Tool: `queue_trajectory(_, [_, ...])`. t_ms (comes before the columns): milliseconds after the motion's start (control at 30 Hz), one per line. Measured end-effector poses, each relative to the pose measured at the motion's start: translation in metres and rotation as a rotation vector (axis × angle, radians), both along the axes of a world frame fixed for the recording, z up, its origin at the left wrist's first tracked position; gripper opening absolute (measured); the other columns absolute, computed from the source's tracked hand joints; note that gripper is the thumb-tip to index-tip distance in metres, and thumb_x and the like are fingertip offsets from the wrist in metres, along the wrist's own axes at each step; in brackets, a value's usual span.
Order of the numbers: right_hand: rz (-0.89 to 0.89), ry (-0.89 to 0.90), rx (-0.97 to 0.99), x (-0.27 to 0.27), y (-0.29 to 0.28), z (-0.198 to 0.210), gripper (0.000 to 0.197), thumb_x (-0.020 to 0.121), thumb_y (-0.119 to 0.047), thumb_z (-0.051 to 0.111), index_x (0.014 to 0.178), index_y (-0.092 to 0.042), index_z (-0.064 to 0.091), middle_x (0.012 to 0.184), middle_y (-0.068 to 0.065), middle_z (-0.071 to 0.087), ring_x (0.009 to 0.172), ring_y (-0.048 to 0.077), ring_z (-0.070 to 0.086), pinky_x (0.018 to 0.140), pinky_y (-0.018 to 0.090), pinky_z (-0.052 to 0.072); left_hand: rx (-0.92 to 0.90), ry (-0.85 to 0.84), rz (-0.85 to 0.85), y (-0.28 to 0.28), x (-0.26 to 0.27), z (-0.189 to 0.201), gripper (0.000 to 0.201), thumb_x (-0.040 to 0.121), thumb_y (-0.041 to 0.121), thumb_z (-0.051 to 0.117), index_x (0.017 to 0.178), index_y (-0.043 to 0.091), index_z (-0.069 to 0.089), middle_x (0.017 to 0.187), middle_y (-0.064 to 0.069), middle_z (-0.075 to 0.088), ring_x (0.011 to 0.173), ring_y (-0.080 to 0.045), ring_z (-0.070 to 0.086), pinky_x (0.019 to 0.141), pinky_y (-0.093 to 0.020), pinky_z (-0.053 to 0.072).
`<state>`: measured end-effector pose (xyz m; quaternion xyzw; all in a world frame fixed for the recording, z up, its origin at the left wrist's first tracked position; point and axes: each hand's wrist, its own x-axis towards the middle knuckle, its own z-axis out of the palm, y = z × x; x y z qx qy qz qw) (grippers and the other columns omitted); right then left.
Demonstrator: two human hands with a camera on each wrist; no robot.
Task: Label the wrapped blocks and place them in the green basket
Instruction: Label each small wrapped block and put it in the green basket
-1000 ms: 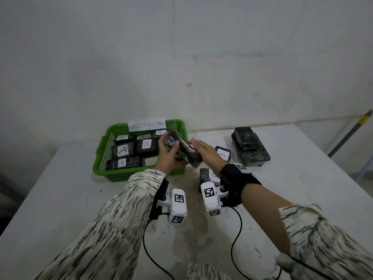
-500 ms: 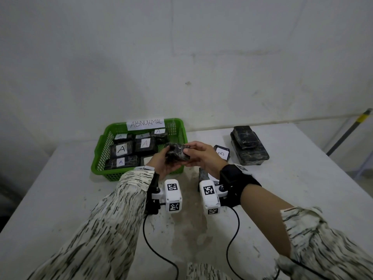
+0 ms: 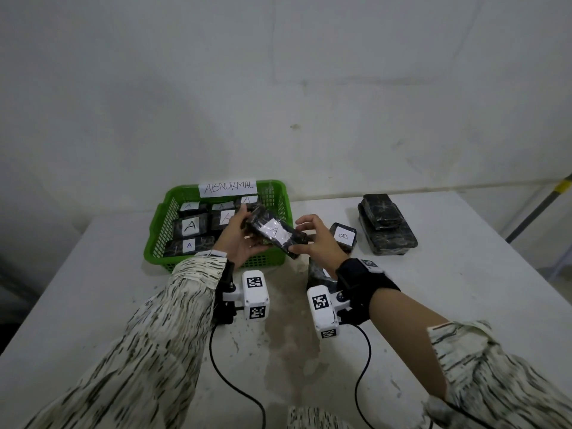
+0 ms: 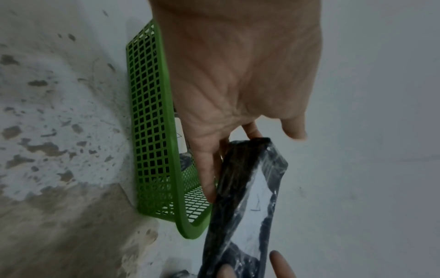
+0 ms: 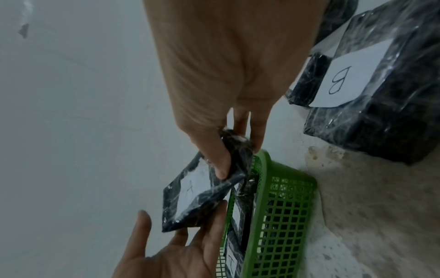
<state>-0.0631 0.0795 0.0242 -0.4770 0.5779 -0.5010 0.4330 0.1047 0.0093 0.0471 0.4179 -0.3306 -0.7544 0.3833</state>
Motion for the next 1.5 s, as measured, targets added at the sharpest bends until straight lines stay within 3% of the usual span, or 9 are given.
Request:
queue_trajectory(167, [0.011, -0.022, 0.132, 0.007, -0.01, 0.003, 0.045, 0.078, -0.01, 0.077, 0.114, -0.018, 0.05, 0.092, 0.004, 0.05, 0.092, 0.025, 0.056, 0.087, 0.045, 0.05, -0.117, -0.126, 0.044, -0.009, 0.009, -0.008, 0.017, 0.091, 0.01, 0.057, 0.091, 0.02, 0.043, 0.103, -0.009, 0.056, 0.084, -0.022, 0.06, 0.066, -0.042, 0.056])
queue_trajectory(333, [0.111, -0.006, 0.257, 0.019, -0.018, 0.002, 0.053, 0.082, -0.012, 0.073, 0.126, -0.012, 0.044, 0.116, 0.009, 0.056, 0.093, 0.026, 0.062, 0.077, 0.041, 0.056, -0.064, -0.108, 0.108, -0.013, 0.018, -0.015, 0.016, 0.093, 0.01, 0.053, 0.098, 0.015, 0.039, 0.109, -0.012, 0.051, 0.094, -0.029, 0.059, 0.075, -0.049, 0.055])
queue_trajectory(433, [-0.02, 0.043, 0.224, 0.028, -0.03, -0.003, 0.046, 0.084, -0.014, 0.072, 0.122, -0.009, 0.047, 0.12, 0.012, 0.058, 0.095, 0.028, 0.062, 0.085, 0.048, 0.055, -0.228, -0.43, 0.081, -0.021, 0.026, -0.023, 0.024, 0.096, 0.03, 0.047, 0.112, 0.015, 0.037, 0.119, -0.015, 0.051, 0.106, -0.03, 0.056, 0.088, -0.048, 0.049])
queue_trajectory(533, [-0.148, 0.044, 0.199, 0.032, -0.046, -0.007, 0.045, 0.085, -0.02, 0.07, 0.122, -0.012, 0.045, 0.121, 0.015, 0.06, 0.106, 0.03, 0.061, 0.095, 0.048, 0.05, -0.449, -0.808, 0.033, -0.032, 0.042, -0.037, 0.031, 0.098, 0.038, 0.039, 0.114, 0.013, 0.049, 0.115, -0.016, 0.056, 0.103, -0.03, 0.054, 0.086, -0.037, 0.043])
queue_trajectory(633, [-0.278, 0.089, 0.168, 0.031, -0.064, -0.007, 0.041, 0.087, -0.017, 0.067, 0.119, -0.009, 0.043, 0.116, 0.016, 0.063, 0.102, 0.03, 0.062, 0.09, 0.04, 0.051, -0.521, -1.202, 0.016, -0.041, 0.06, -0.051, 0.03, 0.096, 0.039, 0.042, 0.111, 0.019, 0.058, 0.119, -0.012, 0.058, 0.115, -0.034, 0.048, 0.098, -0.044, 0.038])
queue_trajectory(733, [-0.319, 0.198, 0.172, 0.031, -0.084, -0.008, 0.042, 0.087, -0.016, 0.066, 0.121, -0.005, 0.043, 0.115, 0.018, 0.063, 0.102, 0.033, 0.061, 0.08, 0.031, 0.046, -0.564, -1.39, -0.044, -0.045, 0.069, -0.057, 0.027, 0.096, 0.036, 0.041, 0.11, 0.021, 0.058, 0.124, -0.01, 0.055, 0.122, -0.033, 0.041, 0.103, -0.045, 0.03])
queue_trajectory(1100, [-0.319, 0.722, 0.288, 0.043, -0.139, -0.017, 0.043, 0.092, -0.02, 0.058, 0.126, -0.006, 0.038, 0.123, 0.019, 0.047, 0.1, 0.042, 0.058, 0.073, 0.039, 0.042, -0.747, -1.666, -0.17, -0.054, 0.073, -0.08, 0.038, 0.1, 0.036, 0.028, 0.104, 0.018, 0.061, 0.111, -0.004, 0.065, 0.108, -0.027, 0.051, 0.095, -0.043, 0.03])
queue_trajectory(1300, [-0.321, 0.689, 0.191, 0.052, -0.16, -0.027, 0.043, 0.089, -0.015, 0.061, 0.123, 0.0, 0.04, 0.118, 0.019, 0.055, 0.101, 0.035, 0.058, 0.07, 0.032, 0.04, -0.853, -1.68, -0.104, -0.051, 0.071, -0.087, 0.053, 0.098, 0.037, 0.024, 0.081, 0.011, 0.066, 0.081, -0.01, 0.068, 0.081, -0.031, 0.059, 0.08, -0.039, 0.039])
queue_trajectory(1500, [-0.251, 0.705, 0.35, 0.043, -0.174, -0.033, 0.041, 0.097, -0.01, 0.046, 0.132, 0.004, 0.031, 0.12, 0.022, 0.058, 0.104, 0.037, 0.06, 0.074, 0.035, 0.045, -0.852, -1.654, -0.079, -0.052, 0.07, -0.09, 0.059, 0.092, 0.038, 0.02, 0.069, 0.011, 0.067, 0.068, -0.009, 0.066, 0.067, -0.03, 0.06, 0.074, -0.039, 0.043])
